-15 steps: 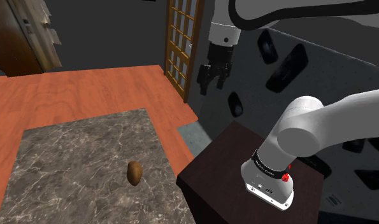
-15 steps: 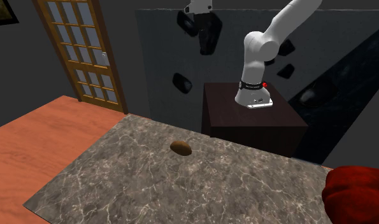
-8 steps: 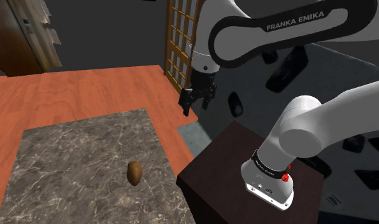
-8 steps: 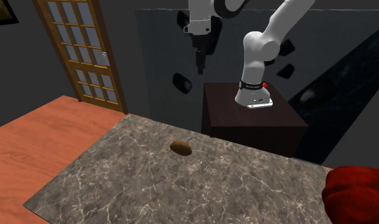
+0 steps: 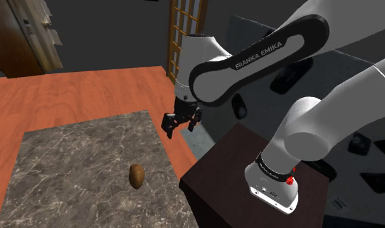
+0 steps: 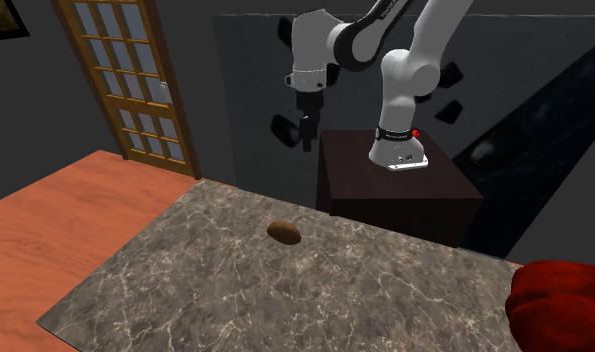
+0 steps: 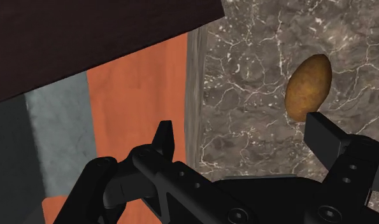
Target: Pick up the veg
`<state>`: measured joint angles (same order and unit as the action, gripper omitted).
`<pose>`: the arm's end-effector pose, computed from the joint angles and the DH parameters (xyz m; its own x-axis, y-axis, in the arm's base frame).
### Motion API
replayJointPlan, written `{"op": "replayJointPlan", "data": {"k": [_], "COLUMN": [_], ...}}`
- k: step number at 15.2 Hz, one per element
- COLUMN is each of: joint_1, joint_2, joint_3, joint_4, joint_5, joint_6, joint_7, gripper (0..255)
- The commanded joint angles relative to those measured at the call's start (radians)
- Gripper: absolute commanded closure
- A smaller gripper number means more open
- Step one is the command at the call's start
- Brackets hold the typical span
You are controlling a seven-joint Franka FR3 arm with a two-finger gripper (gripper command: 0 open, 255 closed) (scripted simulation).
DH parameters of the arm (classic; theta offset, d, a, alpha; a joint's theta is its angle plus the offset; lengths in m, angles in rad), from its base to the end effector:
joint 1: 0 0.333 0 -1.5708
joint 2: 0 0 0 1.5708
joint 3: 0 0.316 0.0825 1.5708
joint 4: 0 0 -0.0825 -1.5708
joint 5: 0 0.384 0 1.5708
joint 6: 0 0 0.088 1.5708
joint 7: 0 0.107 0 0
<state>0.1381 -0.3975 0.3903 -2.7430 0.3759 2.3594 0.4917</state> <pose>0.3278 0.1844 0.3306 0.9655 -0.2530 -0.0623 -0.2582 -0.9612 -0.0977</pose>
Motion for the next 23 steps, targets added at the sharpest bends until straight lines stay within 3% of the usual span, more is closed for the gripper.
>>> {"op": "replayJointPlan", "data": {"k": [1, 5, 9, 12, 15, 17, 23], "joint_1": [0.0, -0.018, -0.025, 0.045, 0.16, 0.232, 0.282], "joint_2": [0.092, 0.281, 0.485, 0.631, 0.758, 0.836, 0.919], "joint_3": [0.042, 0.116, 0.143, 0.073, -0.034, -0.095, -0.15], "joint_4": [0.016, 0.064, 0.135, 0.208, 0.296, 0.362, 0.393], "joint_5": [0.005, -0.049, -0.232, -0.41, -0.519, -0.556, -0.584], "joint_6": [0.094, 0.262, 0.408, 0.485, 0.537, 0.563, 0.618], "joint_7": [0.05, 0.175, 0.381, 0.563, 0.694, 0.755, 0.779], "gripper": [0, 0, 0, 0, 0, 0, 0]}}
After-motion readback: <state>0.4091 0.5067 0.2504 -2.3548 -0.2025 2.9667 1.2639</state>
